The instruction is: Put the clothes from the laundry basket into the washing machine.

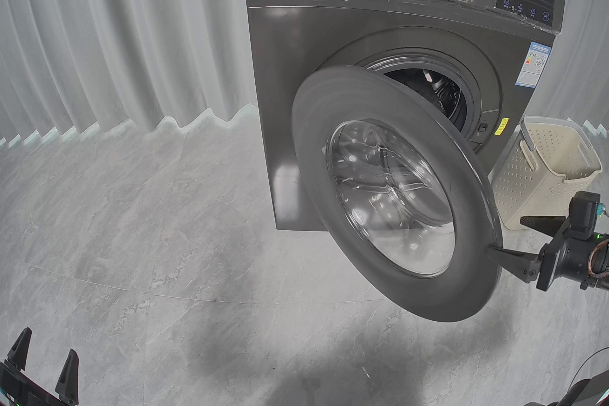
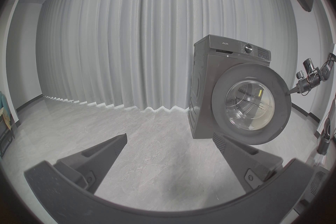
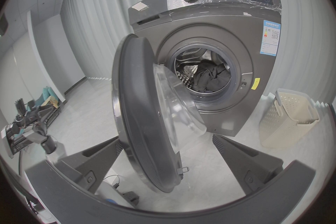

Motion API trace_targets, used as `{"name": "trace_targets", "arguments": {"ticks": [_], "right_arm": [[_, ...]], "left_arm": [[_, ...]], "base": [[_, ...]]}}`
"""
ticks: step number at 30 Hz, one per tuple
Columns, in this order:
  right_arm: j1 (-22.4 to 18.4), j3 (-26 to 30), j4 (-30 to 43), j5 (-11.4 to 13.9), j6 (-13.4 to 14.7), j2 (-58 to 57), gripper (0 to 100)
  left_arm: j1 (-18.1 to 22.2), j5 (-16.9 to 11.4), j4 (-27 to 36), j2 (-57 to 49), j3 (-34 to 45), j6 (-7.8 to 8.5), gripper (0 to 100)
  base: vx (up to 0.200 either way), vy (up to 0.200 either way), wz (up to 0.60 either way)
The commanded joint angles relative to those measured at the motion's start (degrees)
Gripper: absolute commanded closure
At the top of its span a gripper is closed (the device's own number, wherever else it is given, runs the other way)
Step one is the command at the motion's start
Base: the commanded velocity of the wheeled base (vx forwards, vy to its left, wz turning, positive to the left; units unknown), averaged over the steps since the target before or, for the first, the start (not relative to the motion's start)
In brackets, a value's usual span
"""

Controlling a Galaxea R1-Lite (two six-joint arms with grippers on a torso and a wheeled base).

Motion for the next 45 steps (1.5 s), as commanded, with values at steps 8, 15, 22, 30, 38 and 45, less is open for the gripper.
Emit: {"name": "trace_targets", "arguments": {"ticks": [8,15,22,30,38,45], "right_arm": [[-8.81,-0.15,-2.69,-3.24,-0.48,3.31,0],[-17.25,-1.3,-6.38,-5.0,-0.83,4.54,0],[-17.16,2.22,-8.75,-5.79,-0.92,4.54,0],[-11.98,9.25,-8.05,-3.15,-2.06,-1.87,0],[-1.08,11.71,-8.75,-0.87,0.22,-3.28,0],[9.12,9.6,-9.02,1.24,7.69,-2.57,0]], "left_arm": [[0.05,0.28,-0.01,-0.55,0.92,0.05,0],[0.05,0.1,-0.01,-0.55,0.92,-0.21,0],[0.05,0.1,-0.01,-0.55,0.92,-0.03,0],[0.05,0.1,-0.01,-0.55,0.92,0.05,0],[0.05,0.1,-0.01,-0.55,0.92,0.14,0],[0.05,0.1,-0.01,-0.55,0.92,0.05,0]], "base": [[0.0,0.0,0.0],[0.0,0.0,0.0],[0.0,-0.2,0.0],[0.0,-0.2,0.0],[0.0,0.0,0.0],[0.0,-0.171,0.0]]}}
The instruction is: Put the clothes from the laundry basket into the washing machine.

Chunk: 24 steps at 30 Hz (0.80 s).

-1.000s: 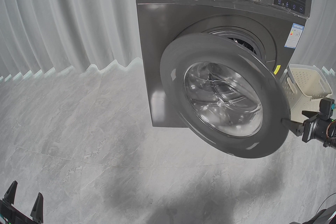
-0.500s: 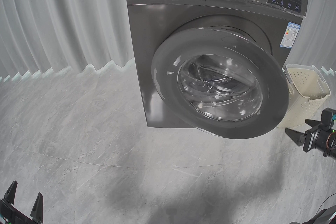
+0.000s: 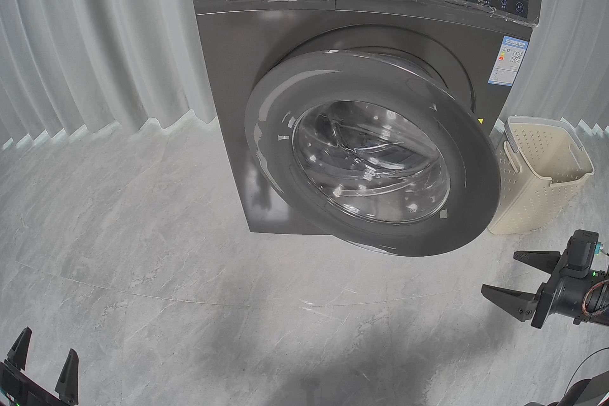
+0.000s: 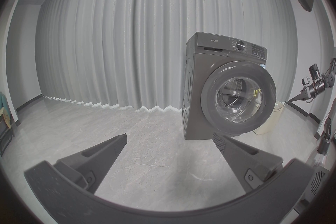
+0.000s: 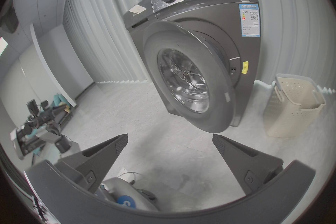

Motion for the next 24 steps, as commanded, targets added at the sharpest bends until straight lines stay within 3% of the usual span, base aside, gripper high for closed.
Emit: {"name": "trace_targets", "arguments": {"ticks": [1,5,12,24], "right_arm": [[7.68,-2.27,-0.64,0.56,4.52,-0.01,0],[10.5,-3.41,-3.72,0.38,8.04,0.43,0],[10.06,-3.58,-7.58,0.38,8.04,5.0,0],[11.2,-4.46,-12.59,0.12,7.6,10.88,0]], "left_arm": [[0.02,0.04,-0.01,-0.64,0.92,-0.02,0],[0.02,0.04,-0.01,-0.64,0.92,0.07,0],[0.02,0.04,-0.01,-0.64,0.92,0.16,0],[-0.06,-0.04,-0.01,-0.64,0.92,-0.28,0]], "base": [[0.0,-0.2,0.0],[0.0,-0.2,0.0],[0.0,-0.029,0.0],[0.2,0.0,0.0]]}}
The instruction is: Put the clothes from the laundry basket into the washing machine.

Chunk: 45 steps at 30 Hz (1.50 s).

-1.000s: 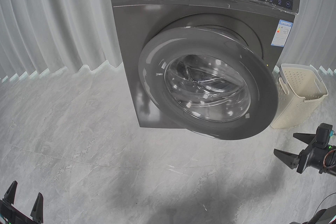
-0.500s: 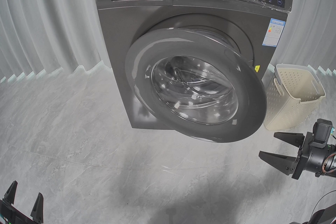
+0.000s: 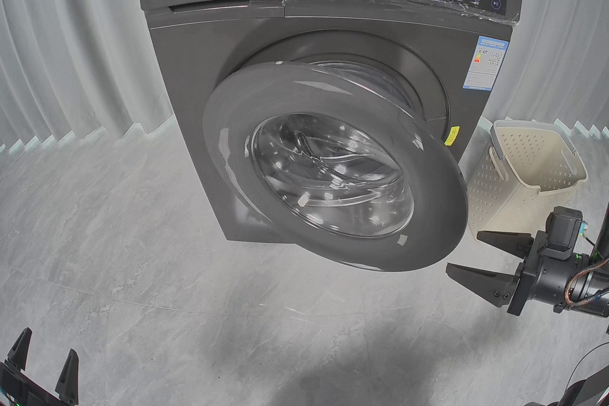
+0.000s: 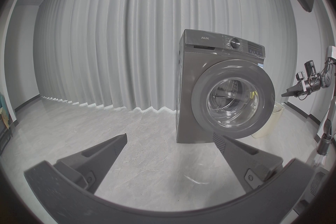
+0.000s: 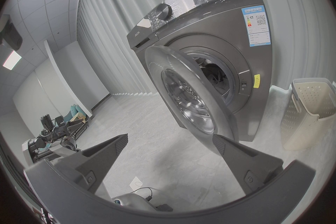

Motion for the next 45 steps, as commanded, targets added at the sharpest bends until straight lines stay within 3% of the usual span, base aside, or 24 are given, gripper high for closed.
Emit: {"name": "trace_targets", "arguments": {"ticks": [1,9,13,21,26,30,36,45], "right_arm": [[0.53,-0.58,-0.22,0.01,-0.07,2.57,0],[0.0,-3.21,-0.31,-0.08,0.02,4.77,0],[-1.14,-5.32,-0.31,-2.8,-0.07,5.3,0],[-2.54,-4.8,-0.31,-5.0,-0.07,5.3,0],[-1.93,-2.51,-0.22,-4.82,-0.16,4.86,0],[1.32,1.44,-0.22,-4.12,-0.86,4.59,0],[2.82,1.27,-0.31,-4.12,-0.86,4.68,0],[3.26,1.71,-5.67,-4.03,-0.86,5.82,0]], "left_arm": [[0.0,-0.03,-0.01,-0.66,0.92,-0.09,0],[0.0,-0.03,-0.01,-0.66,0.92,0.26,0],[0.0,-0.03,-0.01,-0.66,0.92,0.26,0],[0.0,0.06,-0.01,-0.66,0.92,0.18,0],[0.0,-0.03,-0.01,-0.66,0.92,0.26,0],[0.0,-0.03,-0.01,-0.66,0.92,0.44,0],[0.0,-0.03,-0.01,-0.66,0.92,0.61,0],[0.0,-0.03,-0.01,-0.66,0.92,0.61,0]], "base": [[0.2,0.0,0.0],[0.05,0.0,0.0],[0.0,0.0,0.0],[0.0,-0.075,0.0],[0.0,-0.12,0.0],[0.0,0.0,0.0],[0.0,0.0,0.0],[0.2,0.0,0.0]]}}
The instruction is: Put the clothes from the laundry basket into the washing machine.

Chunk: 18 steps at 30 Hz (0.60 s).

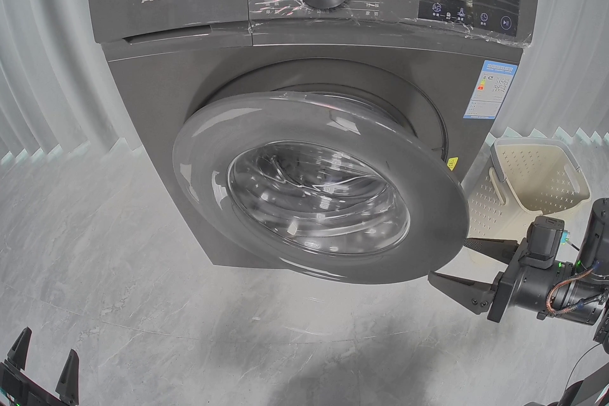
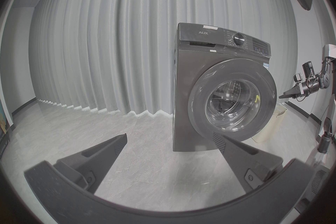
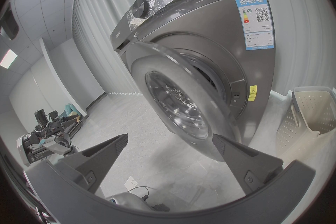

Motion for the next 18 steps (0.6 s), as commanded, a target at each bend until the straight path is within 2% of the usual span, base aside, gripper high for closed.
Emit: {"name": "trace_targets", "arguments": {"ticks": [1,5,12,18], "right_arm": [[0.23,0.27,-0.97,0.02,0.1,0.73,0],[0.76,-0.43,-1.5,0.02,0.1,1.43,0],[0.06,-4.74,-1.58,-0.34,0.19,2.75,0],[-2.4,-5.53,-5.19,-1.04,0.1,3.46,0]], "left_arm": [[0.05,0.02,-0.01,-0.66,0.92,-0.04,0],[0.05,0.02,-0.01,-0.66,0.92,-0.13,0],[0.05,0.02,-0.01,-0.66,0.92,-0.04,0],[0.05,0.02,-0.01,-0.66,0.92,-0.13,0]], "base": [[0.0,0.0,0.0],[0.0,0.0,0.0],[0.0,0.0,0.0],[0.0,0.0,0.0]]}}
